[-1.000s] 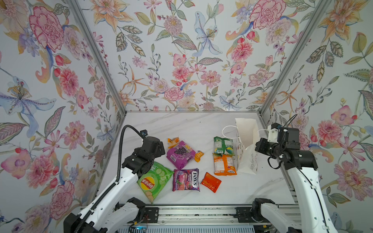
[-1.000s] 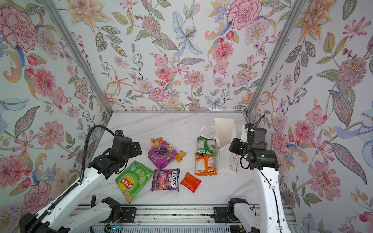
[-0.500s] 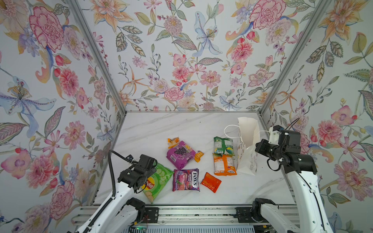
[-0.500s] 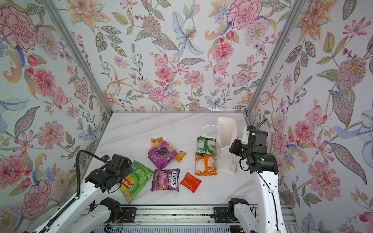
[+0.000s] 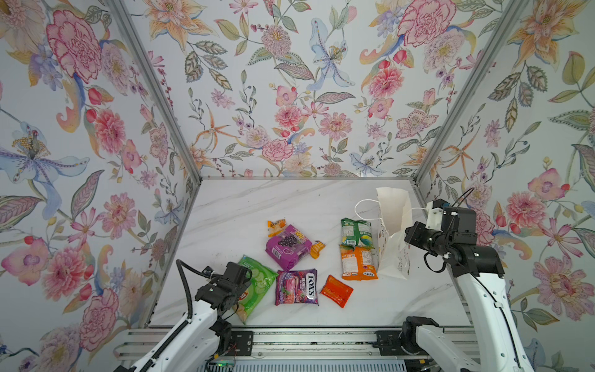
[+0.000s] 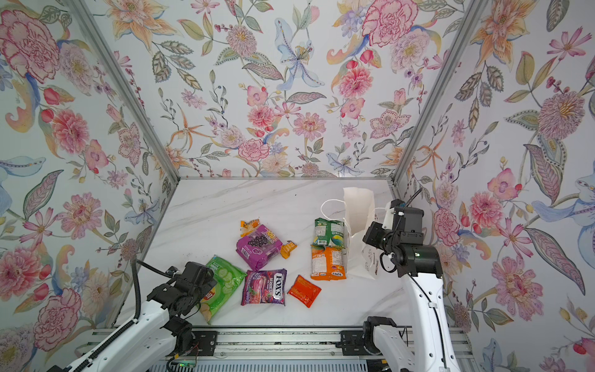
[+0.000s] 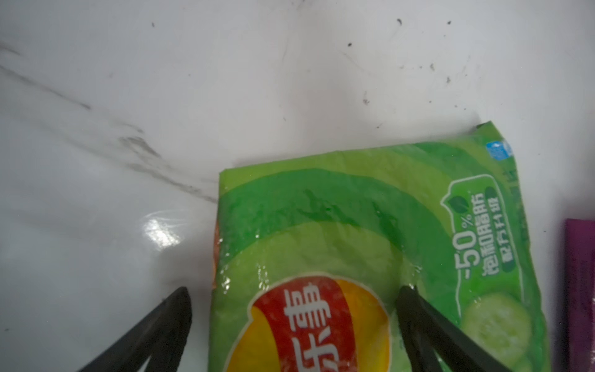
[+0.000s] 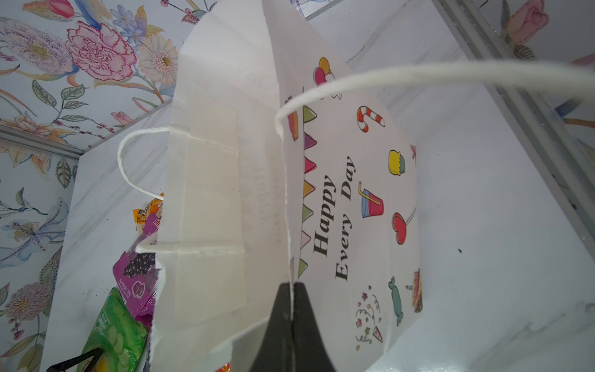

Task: Place the snacks into the paper bag
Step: 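Lower the left gripper onto the green Lay's bag and grasp its edge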

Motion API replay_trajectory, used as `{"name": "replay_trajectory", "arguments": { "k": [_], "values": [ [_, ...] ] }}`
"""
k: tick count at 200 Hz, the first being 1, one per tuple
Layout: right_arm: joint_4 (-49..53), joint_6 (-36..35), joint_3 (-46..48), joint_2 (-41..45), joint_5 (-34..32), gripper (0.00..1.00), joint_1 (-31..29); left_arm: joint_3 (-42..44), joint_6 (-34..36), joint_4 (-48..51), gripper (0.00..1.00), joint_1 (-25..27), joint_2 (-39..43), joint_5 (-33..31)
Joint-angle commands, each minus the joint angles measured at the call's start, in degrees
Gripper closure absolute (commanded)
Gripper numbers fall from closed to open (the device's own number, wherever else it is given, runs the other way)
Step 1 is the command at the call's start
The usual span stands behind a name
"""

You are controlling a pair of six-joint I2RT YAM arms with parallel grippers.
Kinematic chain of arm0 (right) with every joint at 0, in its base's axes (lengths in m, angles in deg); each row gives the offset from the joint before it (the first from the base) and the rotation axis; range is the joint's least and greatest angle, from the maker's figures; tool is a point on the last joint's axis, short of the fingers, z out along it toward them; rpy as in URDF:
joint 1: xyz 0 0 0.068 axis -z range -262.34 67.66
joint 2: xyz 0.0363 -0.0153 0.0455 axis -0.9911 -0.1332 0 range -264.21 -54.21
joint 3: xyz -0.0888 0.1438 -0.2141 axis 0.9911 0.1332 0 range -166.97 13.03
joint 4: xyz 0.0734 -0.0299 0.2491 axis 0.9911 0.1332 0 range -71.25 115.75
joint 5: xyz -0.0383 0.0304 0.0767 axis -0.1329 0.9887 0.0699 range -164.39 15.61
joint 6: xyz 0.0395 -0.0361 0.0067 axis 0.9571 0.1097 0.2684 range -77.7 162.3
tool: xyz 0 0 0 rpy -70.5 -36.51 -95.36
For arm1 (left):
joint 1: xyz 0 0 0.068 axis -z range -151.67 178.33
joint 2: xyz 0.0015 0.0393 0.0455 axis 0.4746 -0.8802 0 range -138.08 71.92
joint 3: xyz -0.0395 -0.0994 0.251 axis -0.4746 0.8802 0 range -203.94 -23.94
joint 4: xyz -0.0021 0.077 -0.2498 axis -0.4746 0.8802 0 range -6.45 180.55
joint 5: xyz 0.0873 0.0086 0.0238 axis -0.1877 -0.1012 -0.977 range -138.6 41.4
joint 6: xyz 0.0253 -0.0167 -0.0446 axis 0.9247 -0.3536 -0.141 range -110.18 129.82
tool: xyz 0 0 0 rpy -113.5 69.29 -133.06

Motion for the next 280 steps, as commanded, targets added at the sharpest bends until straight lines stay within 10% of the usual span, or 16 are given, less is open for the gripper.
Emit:
{"name": "replay_trajectory", "arguments": {
  "k": [1,58,104,213,280],
  "values": [
    [-0.1,0.6,-1.0,0.2,1.5,1.0,-0.4,2.6,0.3,-10.4,0.01,-0.3,-1.8,4.1],
    [0.1,0.3,-2.4,0.2,2.1,1.0,-0.2,-7.4,17.0,-30.0,0.04,-0.7,-18.1,6.0],
    [0.8,0.1,-2.5,0.5,2.3,1.0,-0.2,-19.3,26.5,-13.5,0.04,-1.5,-22.5,-2.0],
    [0.8,0.3,-3.6,-0.6,1.7,1.0,-0.4,-4.8,26.4,-11.8,0.02,-13.0,-9.8,8.2],
    [1.1,0.1,-2.8,-0.2,0.8,1.0,-0.3,-0.5,27.2,-21.6,0.28,-14.5,-17.7,11.5]
  ]
}}
